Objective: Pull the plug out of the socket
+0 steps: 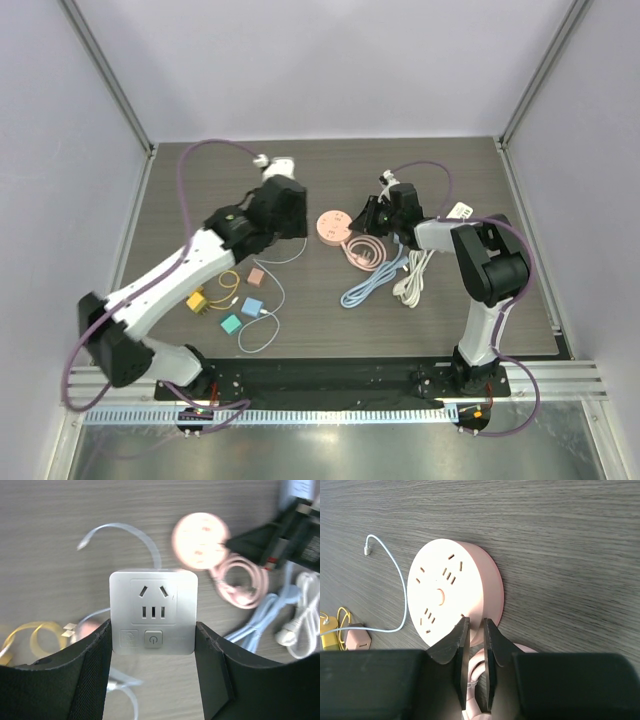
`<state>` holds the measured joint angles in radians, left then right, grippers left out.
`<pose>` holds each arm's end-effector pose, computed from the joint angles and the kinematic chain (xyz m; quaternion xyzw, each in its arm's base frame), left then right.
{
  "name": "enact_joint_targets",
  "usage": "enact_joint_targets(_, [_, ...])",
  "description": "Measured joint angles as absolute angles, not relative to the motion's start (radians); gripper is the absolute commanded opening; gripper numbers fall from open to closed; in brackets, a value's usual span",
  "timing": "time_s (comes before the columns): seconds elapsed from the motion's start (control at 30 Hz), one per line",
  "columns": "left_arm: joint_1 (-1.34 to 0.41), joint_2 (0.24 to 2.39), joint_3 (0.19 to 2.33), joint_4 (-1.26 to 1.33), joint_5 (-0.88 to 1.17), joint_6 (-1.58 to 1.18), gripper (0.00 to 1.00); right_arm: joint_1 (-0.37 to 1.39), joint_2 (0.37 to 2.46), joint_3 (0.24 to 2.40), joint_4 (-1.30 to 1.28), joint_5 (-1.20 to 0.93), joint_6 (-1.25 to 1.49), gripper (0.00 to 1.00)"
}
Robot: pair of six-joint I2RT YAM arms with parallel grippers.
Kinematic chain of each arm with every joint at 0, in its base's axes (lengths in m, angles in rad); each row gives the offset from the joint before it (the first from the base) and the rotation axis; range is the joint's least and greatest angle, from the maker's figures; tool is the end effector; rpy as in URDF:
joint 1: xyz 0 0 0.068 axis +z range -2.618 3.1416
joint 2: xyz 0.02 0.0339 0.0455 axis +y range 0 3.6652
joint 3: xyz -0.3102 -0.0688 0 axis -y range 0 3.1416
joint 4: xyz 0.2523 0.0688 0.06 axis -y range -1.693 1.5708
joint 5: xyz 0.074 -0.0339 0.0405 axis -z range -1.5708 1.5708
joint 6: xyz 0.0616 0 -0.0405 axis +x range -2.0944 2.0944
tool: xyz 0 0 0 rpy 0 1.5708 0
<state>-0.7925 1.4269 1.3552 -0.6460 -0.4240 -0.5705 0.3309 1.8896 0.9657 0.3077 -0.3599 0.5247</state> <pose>0.2494 -0.2169 0.3767 0.0121 0.8942 -0.1060 0.4348 0.3945 0.1585 0.1668 0.0027 0.8778 0.3322 0.3453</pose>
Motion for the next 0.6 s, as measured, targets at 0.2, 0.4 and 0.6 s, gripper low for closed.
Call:
enact_joint_targets(0.2, [-0.512, 1.225, 1.34, -0.974, -0.374, -0.639, 0.0, 0.331, 1.89, 0.966, 0.306, -0.37, 0.523, 0.09])
enact_joint_targets(0.4, [-0.326, 1.244, 1.329, -1.163, -0.35, -0.6, 0.0, 0.33, 1.89, 0.966, 0.306, -0.381, 0.523, 0.1])
enact_joint_targets(0.6, [-0.325, 1.49, 1.362, -1.192, -0.364, -0.535, 0.0, 0.33, 1.89, 0.967, 0.306, -0.387, 0.522, 0.11])
